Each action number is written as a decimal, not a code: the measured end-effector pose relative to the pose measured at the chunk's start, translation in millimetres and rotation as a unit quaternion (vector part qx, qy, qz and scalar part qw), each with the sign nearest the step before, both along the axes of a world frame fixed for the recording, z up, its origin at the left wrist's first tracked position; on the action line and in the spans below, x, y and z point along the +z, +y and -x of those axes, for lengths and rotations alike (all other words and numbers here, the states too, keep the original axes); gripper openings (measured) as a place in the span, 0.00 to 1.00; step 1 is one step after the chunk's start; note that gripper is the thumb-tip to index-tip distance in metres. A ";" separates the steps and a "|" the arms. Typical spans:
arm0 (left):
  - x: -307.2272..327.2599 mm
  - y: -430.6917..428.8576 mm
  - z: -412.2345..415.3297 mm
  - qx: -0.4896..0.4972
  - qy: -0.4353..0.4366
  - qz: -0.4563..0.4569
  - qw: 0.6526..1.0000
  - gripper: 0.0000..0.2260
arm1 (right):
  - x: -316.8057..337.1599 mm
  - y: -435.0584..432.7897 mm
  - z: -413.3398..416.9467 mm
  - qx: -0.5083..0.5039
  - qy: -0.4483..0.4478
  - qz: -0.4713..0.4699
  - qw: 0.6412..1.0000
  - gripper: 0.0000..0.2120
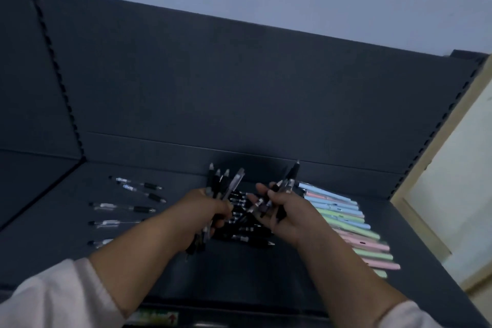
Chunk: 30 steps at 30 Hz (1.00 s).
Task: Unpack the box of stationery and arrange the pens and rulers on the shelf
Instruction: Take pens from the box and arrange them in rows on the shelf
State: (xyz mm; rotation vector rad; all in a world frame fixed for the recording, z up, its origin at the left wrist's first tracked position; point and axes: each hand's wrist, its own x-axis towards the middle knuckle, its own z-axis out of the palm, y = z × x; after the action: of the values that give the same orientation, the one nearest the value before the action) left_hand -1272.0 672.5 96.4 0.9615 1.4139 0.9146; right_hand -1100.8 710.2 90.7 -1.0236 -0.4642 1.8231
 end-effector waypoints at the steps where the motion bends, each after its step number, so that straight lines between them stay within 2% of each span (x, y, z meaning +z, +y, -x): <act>1: 0.8 0.2 2.7 0.002 0.003 -0.001 1.000 0.05 | -0.3 2.5 4.3 -0.009 0.014 -0.002 1.000 0.09; 8: -3.7 5.9 31.6 0.066 0.023 -0.002 0.998 0.03 | -28.7 13.4 23.8 -0.099 0.009 0.023 0.995 0.12; 12: -7.9 6.2 39.8 0.065 0.029 0.010 0.997 0.03 | -41.4 10.2 16.6 -0.163 -0.113 -0.016 0.980 0.11; 14: -8.9 7.3 43.1 0.061 0.026 0.015 0.998 0.03 | -45.1 9.9 8.5 -0.214 -0.203 -0.045 0.954 0.08; 16: -7.6 6.9 45.5 0.052 0.019 0.019 0.998 0.02 | -39.9 6.2 5.5 -0.237 -0.290 -0.076 0.924 0.03; 17: -6.5 6.1 46.8 0.049 0.011 0.019 0.999 0.02 | -34.7 2.8 7.1 -0.238 -0.313 -0.093 0.915 0.03; 19: -3.1 3.3 50.6 0.049 -0.004 0.016 0.999 0.02 | -22.5 -4.9 16.7 -0.212 -0.324 -0.113 0.915 0.07; 22: 3.3 -3.8 64.6 0.066 -0.021 0.012 0.998 0.02 | -7.2 -13.9 44.4 -0.098 -0.311 -0.093 0.941 0.09; 25: 8.2 -16.7 92.8 0.087 -0.042 0.005 0.995 0.03 | -1.1 -20.7 83.4 0.008 -0.227 -0.048 0.973 0.10; 30: 11.0 -47.3 148.1 0.096 -0.048 0.017 0.994 0.02 | -11.8 -28.5 160.5 0.093 -0.131 0.044 0.986 0.08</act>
State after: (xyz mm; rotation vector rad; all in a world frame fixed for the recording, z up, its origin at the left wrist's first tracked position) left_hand -1420.1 625.1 107.4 0.7538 1.4527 1.0611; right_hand -1261.2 681.7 79.0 -1.3280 -0.6624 1.8943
